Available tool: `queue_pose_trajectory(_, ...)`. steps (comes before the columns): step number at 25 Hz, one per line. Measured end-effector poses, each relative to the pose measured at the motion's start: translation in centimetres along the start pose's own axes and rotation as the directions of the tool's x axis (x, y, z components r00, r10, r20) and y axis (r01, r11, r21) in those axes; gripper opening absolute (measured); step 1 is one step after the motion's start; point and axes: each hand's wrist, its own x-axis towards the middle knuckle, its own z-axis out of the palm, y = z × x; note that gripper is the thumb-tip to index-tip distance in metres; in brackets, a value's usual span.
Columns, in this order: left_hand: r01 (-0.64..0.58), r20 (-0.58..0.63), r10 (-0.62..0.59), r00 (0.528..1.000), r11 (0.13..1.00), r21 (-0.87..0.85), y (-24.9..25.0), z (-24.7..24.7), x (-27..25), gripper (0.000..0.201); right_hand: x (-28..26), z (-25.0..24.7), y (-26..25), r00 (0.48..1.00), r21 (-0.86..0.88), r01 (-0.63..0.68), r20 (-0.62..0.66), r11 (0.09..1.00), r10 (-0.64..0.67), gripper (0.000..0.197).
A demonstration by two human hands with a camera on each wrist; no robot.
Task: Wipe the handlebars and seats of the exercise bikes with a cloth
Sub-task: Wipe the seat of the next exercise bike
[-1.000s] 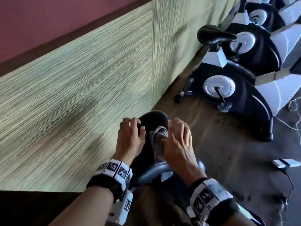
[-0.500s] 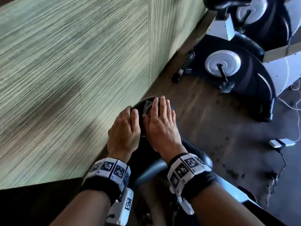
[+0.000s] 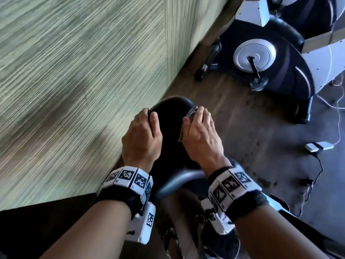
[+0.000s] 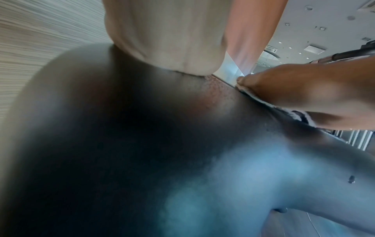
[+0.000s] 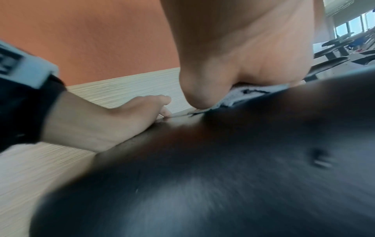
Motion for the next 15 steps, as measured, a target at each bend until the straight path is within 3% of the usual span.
queue_pose_trajectory(3, 0.013, -0.002, -0.013, 1.000, 0.999, 0.038, 0.0, 0.1, 0.0, 0.051, -5.8, -1.5, 4.4, 0.991, -0.158, 0.029, -0.128, 0.987, -0.050, 0.040)
queue_pose_trajectory(5, 0.034, 0.000, -0.034, 0.999, 0.998, 0.051, 0.3, 0.2, 0.0, 0.051, -8.7, -2.8, 6.4, 0.982, -0.234, -0.005, -0.184, 0.972, -0.039, 0.032)
queue_pose_trajectory(9, 0.012, -0.044, -0.010, 0.999, 0.999, 0.053, 0.1, 0.4, 0.1, 0.046, -3.3, -2.1, 3.0, 0.993, -0.121, -0.113, -0.045, 0.986, 0.108, 0.051)
queue_pose_trajectory(11, 0.002, -0.051, 0.001, 0.999, 0.998, 0.065, 0.0, 0.6, 0.0, 0.043, -1.4, -1.5, 1.7, 0.999, -0.021, -0.043, 0.005, 0.999, 0.043, 0.063)
queue_pose_trajectory(13, 0.011, -0.040, -0.009, 0.999, 0.998, 0.068, 0.0, 0.5, -0.1, 0.043, -3.1, -1.9, 3.2, 0.999, -0.087, 0.046, 0.009, 0.995, -0.046, 0.062)
queue_pose_trajectory(15, 0.015, -0.044, -0.012, 0.999, 0.998, 0.063, 0.1, 0.4, 0.0, 0.045, -6.9, -3.0, 5.9, 0.999, -0.174, 0.038, -0.031, 0.984, -0.044, 0.052)
